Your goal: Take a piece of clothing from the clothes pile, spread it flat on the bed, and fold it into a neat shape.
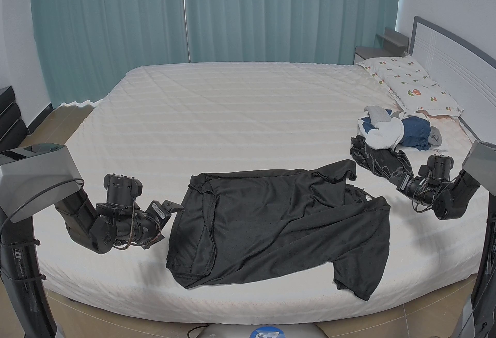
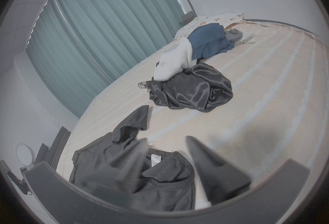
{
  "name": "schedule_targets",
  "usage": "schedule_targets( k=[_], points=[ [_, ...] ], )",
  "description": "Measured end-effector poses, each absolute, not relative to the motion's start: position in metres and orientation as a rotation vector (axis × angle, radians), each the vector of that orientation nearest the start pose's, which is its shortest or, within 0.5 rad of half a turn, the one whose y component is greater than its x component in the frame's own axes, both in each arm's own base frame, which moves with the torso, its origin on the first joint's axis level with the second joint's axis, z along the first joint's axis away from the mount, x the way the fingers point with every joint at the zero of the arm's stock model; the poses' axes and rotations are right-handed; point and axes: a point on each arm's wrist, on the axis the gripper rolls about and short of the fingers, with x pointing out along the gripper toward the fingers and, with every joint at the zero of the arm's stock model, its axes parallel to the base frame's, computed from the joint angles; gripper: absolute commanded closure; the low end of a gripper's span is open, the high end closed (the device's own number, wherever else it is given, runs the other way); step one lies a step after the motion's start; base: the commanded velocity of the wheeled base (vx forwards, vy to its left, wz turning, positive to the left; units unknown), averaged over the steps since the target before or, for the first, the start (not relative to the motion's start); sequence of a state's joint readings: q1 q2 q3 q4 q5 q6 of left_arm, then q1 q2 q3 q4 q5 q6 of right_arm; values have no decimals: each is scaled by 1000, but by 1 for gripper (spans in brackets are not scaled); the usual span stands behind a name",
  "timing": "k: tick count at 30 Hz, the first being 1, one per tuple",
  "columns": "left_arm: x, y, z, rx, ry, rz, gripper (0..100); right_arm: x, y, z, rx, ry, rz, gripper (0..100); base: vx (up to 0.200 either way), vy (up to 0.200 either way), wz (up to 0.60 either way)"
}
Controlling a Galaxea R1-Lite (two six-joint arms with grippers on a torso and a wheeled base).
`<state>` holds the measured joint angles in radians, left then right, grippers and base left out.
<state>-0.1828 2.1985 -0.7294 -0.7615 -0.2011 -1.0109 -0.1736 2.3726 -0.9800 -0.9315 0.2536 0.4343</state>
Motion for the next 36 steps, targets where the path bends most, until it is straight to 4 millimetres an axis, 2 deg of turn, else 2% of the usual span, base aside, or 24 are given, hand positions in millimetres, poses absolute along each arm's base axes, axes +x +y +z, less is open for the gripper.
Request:
schedule_targets(
  k=[9, 14, 20, 29, 36],
  points=[
    [332, -69, 5, -880, 862, 3, 0, 393, -62, -5, 529, 503, -20, 0, 0, 0, 0],
    [325, -77, 2, -802, 880, -18, 0, 371, -57, -7, 543, 558, -11, 0, 0, 0, 0],
    [322, -100, 4, -713, 851, -36, 0, 342, -47, -7, 548, 596, 6, 0, 0, 0, 0],
    [336, -124, 15, -684, 817, -85, 0, 305, -28, -9, 555, 650, 29, 0, 0, 0, 0],
    [350, -145, 19, -603, 865, -66, 0, 287, -16, -8, 606, 669, 41, 0, 0, 0, 0]
  ],
)
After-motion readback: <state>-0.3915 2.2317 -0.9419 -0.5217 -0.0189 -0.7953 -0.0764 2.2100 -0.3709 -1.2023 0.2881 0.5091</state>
